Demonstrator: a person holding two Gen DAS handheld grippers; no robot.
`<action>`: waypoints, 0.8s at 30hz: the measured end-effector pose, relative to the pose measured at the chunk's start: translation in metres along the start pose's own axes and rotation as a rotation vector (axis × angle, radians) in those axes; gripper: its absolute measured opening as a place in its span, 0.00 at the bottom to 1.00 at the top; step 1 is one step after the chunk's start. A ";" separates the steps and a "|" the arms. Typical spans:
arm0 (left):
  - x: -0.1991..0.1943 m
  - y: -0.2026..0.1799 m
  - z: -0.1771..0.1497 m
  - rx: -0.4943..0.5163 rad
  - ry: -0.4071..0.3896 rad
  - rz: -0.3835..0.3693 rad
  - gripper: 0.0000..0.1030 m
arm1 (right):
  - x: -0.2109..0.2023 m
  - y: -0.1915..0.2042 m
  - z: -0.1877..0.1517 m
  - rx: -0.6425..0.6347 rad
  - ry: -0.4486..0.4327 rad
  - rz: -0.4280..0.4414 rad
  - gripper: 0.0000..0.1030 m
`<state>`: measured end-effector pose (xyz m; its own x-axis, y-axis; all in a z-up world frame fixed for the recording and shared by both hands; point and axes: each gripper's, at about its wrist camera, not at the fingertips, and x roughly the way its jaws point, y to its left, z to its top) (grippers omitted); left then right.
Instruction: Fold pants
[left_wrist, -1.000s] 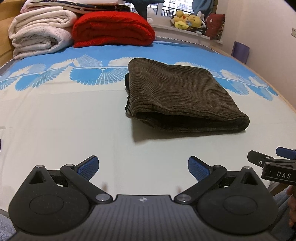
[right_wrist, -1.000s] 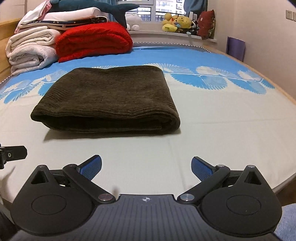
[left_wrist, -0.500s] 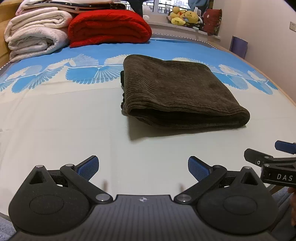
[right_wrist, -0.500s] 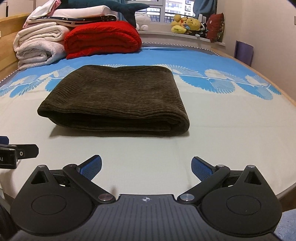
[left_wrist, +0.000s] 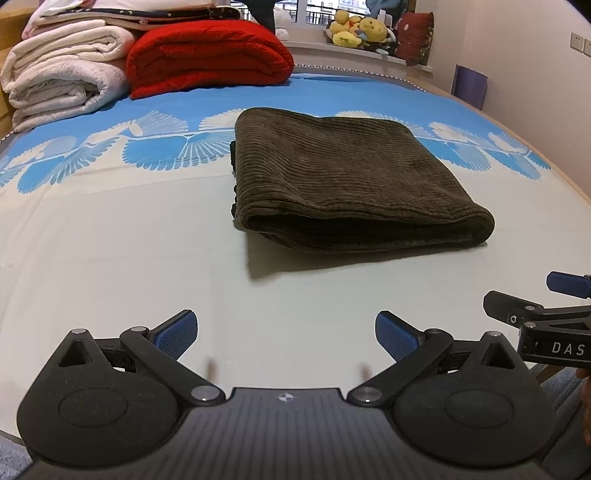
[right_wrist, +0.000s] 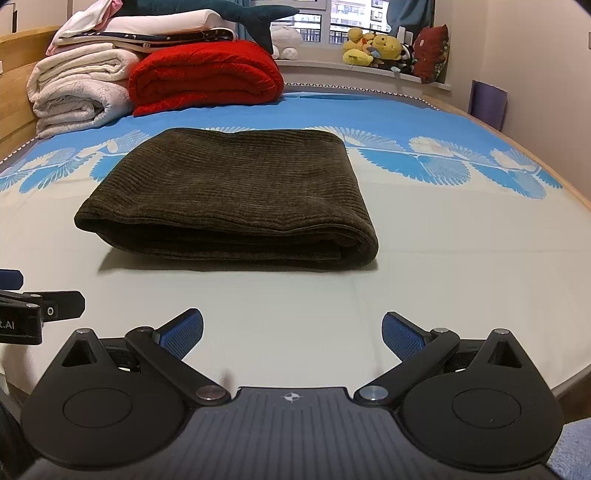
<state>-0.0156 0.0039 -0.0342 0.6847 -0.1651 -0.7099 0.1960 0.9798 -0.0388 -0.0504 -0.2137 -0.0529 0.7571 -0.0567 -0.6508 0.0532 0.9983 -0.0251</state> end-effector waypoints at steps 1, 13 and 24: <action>0.000 0.000 0.000 0.002 0.000 -0.001 1.00 | 0.000 0.000 0.000 -0.001 0.000 0.000 0.99; -0.001 0.000 -0.001 0.007 -0.004 0.004 1.00 | 0.000 0.002 0.000 -0.011 0.003 0.008 0.99; 0.000 0.000 -0.001 0.015 -0.004 0.006 1.00 | -0.001 0.001 0.000 -0.003 0.000 0.009 0.99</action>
<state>-0.0159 0.0041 -0.0346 0.6888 -0.1601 -0.7071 0.2025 0.9790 -0.0244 -0.0509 -0.2126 -0.0518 0.7573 -0.0480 -0.6513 0.0443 0.9988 -0.0220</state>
